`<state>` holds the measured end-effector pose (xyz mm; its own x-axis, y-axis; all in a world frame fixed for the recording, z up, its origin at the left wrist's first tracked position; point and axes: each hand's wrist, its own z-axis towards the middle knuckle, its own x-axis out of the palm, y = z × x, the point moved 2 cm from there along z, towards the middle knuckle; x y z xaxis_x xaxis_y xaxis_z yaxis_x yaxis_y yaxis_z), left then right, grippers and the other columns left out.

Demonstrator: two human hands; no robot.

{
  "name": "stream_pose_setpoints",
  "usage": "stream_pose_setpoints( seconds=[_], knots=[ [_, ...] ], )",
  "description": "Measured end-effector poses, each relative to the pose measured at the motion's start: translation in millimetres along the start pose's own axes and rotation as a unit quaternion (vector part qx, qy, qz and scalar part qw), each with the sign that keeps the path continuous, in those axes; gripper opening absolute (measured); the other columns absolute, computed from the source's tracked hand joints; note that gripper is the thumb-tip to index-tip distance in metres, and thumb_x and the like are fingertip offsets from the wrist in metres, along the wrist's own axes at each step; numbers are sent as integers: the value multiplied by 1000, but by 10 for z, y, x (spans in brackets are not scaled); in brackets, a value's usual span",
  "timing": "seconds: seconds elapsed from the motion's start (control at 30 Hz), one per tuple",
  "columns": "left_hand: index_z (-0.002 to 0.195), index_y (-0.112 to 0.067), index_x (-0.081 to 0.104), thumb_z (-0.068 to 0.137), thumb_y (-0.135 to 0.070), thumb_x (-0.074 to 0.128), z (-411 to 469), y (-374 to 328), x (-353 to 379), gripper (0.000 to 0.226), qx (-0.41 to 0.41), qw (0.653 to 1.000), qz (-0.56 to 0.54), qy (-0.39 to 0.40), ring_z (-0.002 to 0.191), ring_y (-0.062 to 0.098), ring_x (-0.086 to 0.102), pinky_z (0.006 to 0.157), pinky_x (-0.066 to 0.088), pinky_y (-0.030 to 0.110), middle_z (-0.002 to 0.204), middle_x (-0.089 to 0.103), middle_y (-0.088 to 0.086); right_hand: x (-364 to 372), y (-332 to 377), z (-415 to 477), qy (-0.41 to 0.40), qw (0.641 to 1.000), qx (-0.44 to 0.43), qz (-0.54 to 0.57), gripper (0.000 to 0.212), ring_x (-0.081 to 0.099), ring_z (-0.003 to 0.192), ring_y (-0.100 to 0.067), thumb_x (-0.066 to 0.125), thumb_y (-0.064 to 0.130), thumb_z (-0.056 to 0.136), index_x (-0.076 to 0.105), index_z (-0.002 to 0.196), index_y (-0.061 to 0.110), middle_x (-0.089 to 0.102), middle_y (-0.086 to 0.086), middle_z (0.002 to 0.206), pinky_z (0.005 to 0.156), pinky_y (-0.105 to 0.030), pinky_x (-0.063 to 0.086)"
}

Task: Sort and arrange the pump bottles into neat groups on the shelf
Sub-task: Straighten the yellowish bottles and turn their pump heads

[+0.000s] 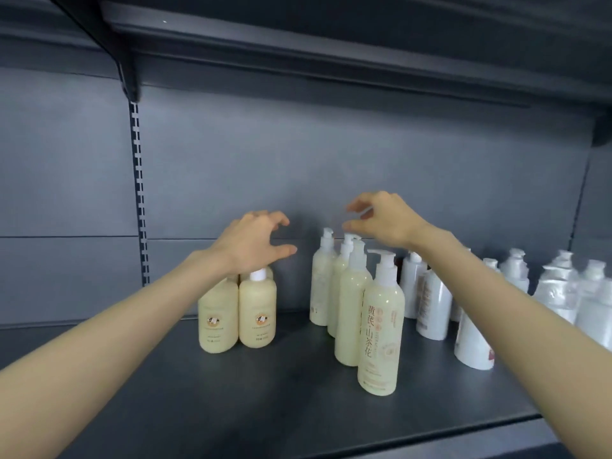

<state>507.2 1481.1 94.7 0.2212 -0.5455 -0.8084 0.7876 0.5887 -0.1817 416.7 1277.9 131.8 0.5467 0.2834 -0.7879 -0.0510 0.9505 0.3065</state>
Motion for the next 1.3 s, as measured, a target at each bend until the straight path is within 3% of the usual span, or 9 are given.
stream_pose_setpoints(
  seconds=[0.3, 0.53, 0.73, 0.87, 0.97, 1.1, 1.3],
  knots=[
    [128, -17, 52, 86, -43, 61, 600, -152, 440, 50, -44, 999, -31, -9, 121, 17, 50, 100, 40, 31, 128, 57, 3, -15, -704, 509, 47, 998, -40, -6, 35, 52, 94, -13, 68, 31, 84, 61, 113, 11, 62, -2, 112, 80, -20, 35],
    [121, -16, 56, 89, -39, 59, 968, -134, 731, 40, -106, 991, -83, -11, 113, 14, 54, 88, 35, 18, 118, 61, 3, 183, -1060, 864, 110, 988, -54, 89, 32, 58, 92, -12, 71, 33, 82, 64, 106, 13, 63, 1, 100, 82, -20, 39],
    [116, -16, 60, 90, -32, 59, 1205, -45, 915, 30, -117, 978, -175, 13, 99, 17, 58, 77, 42, 13, 104, 63, 2, 352, -1156, 1009, 167, 970, -64, 163, 25, 60, 83, -8, 72, 32, 81, 66, 99, 17, 67, 0, 94, 79, -21, 45],
    [117, -16, 59, 93, -27, 55, 1332, -42, 983, 27, -99, 967, -229, 59, 101, 19, 62, 86, 45, 18, 108, 66, 9, 414, -1153, 1028, 215, 954, -59, 202, 21, 63, 80, -12, 71, 28, 83, 69, 98, 14, 70, 1, 85, 79, -26, 49],
    [118, -16, 60, 94, -28, 53, 1395, -24, 1021, 28, -86, 963, -238, 94, 90, 12, 61, 73, 46, 9, 110, 67, 11, 461, -1149, 1030, 245, 946, -54, 204, 23, 65, 88, -14, 67, 26, 86, 69, 104, 12, 71, 2, 90, 86, -30, 51],
    [115, -17, 62, 95, -29, 52, 1451, 13, 1059, 26, -93, 951, -257, 142, 95, 14, 63, 80, 52, 26, 111, 67, 7, 485, -1143, 1023, 283, 932, -48, 221, 23, 68, 96, -15, 63, 28, 89, 70, 109, 18, 71, 9, 88, 92, -34, 53],
    [113, -14, 64, 92, -21, 58, 1515, 71, 1030, 23, -88, 937, -301, 156, 99, 20, 66, 79, 58, 26, 109, 68, 8, 442, -1169, 1026, 306, 920, -39, 243, 21, 68, 93, -11, 64, 21, 88, 71, 107, 12, 72, 5, 86, 87, -33, 56]
  ],
)
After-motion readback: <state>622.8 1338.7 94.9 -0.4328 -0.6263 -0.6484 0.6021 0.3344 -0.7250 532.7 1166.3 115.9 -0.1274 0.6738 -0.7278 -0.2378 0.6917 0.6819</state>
